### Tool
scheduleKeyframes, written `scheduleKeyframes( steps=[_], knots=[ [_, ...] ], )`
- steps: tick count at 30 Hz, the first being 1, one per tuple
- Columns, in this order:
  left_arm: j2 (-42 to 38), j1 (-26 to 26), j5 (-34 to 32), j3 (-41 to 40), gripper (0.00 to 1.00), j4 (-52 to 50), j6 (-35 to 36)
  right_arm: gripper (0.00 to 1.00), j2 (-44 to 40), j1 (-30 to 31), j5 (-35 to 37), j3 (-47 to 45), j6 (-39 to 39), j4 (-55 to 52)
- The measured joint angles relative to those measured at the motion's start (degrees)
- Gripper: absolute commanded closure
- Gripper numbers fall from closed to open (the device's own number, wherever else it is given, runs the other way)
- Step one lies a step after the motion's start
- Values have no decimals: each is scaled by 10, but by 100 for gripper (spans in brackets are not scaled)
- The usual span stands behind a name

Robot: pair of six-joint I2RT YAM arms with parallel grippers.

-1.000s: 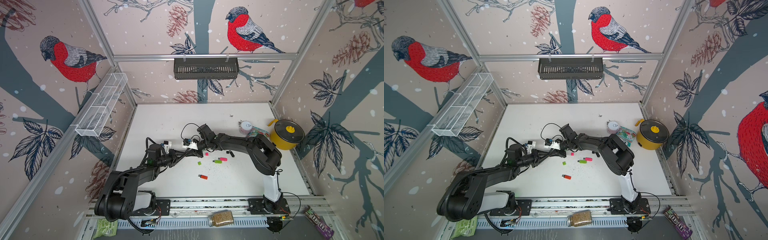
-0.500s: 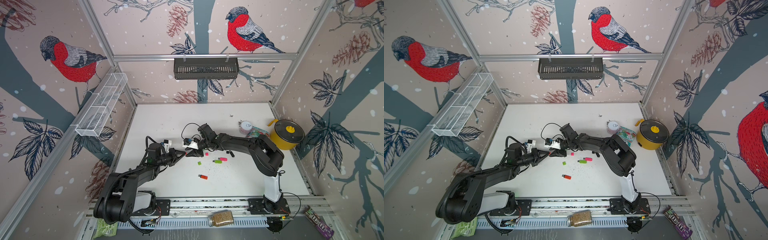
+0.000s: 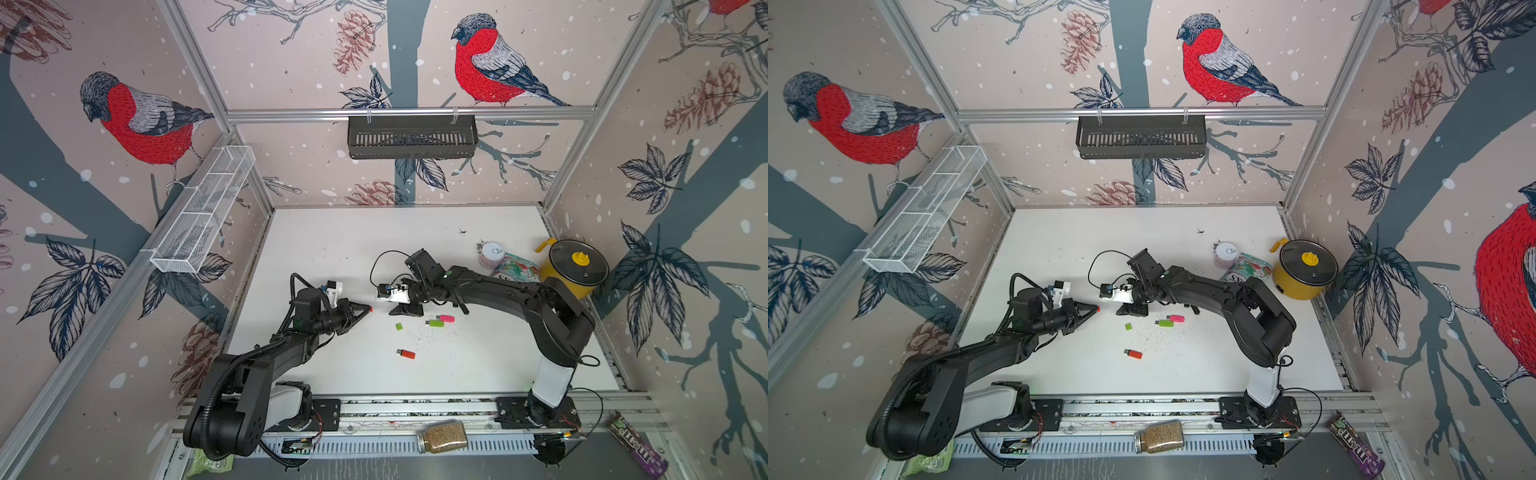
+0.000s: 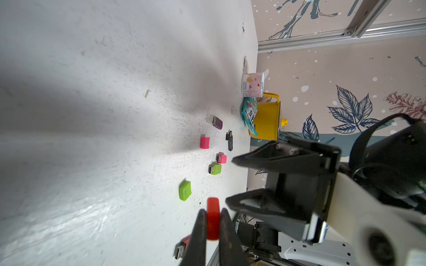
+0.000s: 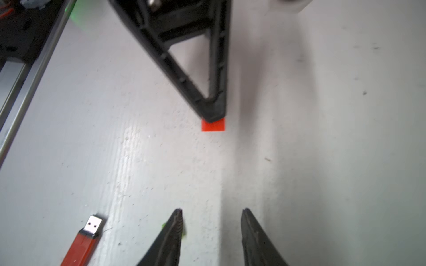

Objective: Close the usb drive cover
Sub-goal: Pick up the cover from the center of the board, then pick up the USB drive from the center of the board.

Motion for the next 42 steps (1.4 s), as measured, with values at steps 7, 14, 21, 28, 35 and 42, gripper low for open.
scheduleKeyframes(
  steps=[7,14,21,28,35,42],
  knots=[
    [-31,0,-5,-4,93,-18,3,56,-26,40,34,-59,-3,-46],
    [-57,0,-17,-8,93,-44,9,55,-33,61,35,-72,5,-59],
    [-72,0,-24,-11,93,-55,14,53,-9,74,37,-47,-13,-94],
    [-76,0,-30,-11,93,-64,16,52,8,87,50,-30,-38,-123],
    [-74,0,-31,-11,93,-72,17,50,17,92,78,-28,-54,-147],
    [-64,0,-33,-11,93,-72,17,54,15,96,105,-40,-65,-132]
  ],
)
